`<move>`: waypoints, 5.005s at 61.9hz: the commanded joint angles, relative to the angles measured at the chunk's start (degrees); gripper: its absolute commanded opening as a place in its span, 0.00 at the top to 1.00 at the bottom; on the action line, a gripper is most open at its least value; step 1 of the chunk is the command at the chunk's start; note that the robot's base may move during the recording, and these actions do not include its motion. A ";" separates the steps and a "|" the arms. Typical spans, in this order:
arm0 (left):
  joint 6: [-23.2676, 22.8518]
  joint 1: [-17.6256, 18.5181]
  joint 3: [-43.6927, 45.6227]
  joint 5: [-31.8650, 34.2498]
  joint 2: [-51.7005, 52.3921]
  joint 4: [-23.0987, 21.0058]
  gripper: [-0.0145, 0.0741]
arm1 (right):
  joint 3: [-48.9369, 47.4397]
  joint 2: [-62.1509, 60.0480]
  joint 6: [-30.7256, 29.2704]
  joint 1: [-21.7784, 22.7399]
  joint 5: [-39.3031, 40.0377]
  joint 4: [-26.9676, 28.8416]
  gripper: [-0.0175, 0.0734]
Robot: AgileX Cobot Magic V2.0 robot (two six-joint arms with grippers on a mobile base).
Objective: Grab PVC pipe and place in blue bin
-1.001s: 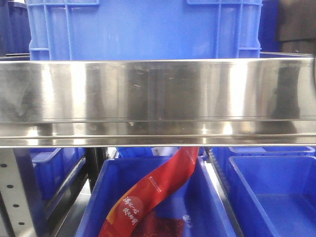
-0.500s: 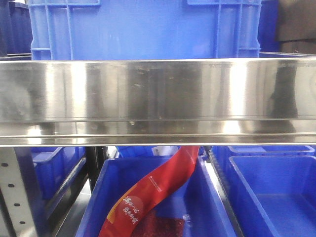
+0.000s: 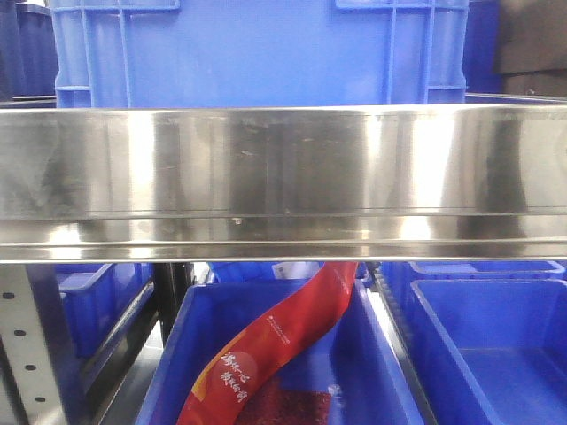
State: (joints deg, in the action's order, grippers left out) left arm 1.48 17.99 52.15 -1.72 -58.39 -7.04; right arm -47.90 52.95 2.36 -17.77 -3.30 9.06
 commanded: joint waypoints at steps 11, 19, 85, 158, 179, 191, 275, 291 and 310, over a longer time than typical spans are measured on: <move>0.06 -5.32 -10.26 3.02 11.65 -0.40 0.96 | 7.05 -9.72 0.14 6.47 -2.66 -1.12 0.99; 0.06 -7.82 -13.98 2.89 17.25 -0.40 0.96 | 9.40 -12.52 0.14 6.84 -2.90 -3.31 0.99; 0.06 -9.27 -16.43 2.80 27.65 -0.40 0.96 | 9.54 -18.23 0.14 6.84 -3.93 -3.31 0.99; 0.06 -9.27 -16.43 2.80 27.65 -0.40 0.96 | 43.32 -49.01 -1.93 15.27 3.30 -4.35 0.99; 0.06 -9.27 -16.43 2.80 27.69 -0.40 0.96 | 47.90 -52.95 -1.93 15.27 3.74 -4.35 0.99; 0.06 -9.27 -16.43 2.80 27.69 -0.40 0.96 | 47.90 -52.95 -1.93 15.27 3.74 -4.61 0.99; 0.06 -9.27 -18.43 2.48 28.66 0.04 0.96 | 47.90 -52.95 -1.93 15.27 1.24 -6.89 0.99; 0.06 -10.23 -31.58 3.22 34.92 2.61 0.96 | 47.90 -52.95 -1.93 15.27 1.24 -6.89 0.99; 0.06 -14.66 -48.22 3.04 51.49 2.61 0.96 | 47.90 -52.95 -1.93 15.27 1.24 -6.89 0.99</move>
State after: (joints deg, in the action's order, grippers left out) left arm 1.48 4.58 6.71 0.61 -11.39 -4.87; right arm 0.00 0.33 0.80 -2.57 -2.39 2.54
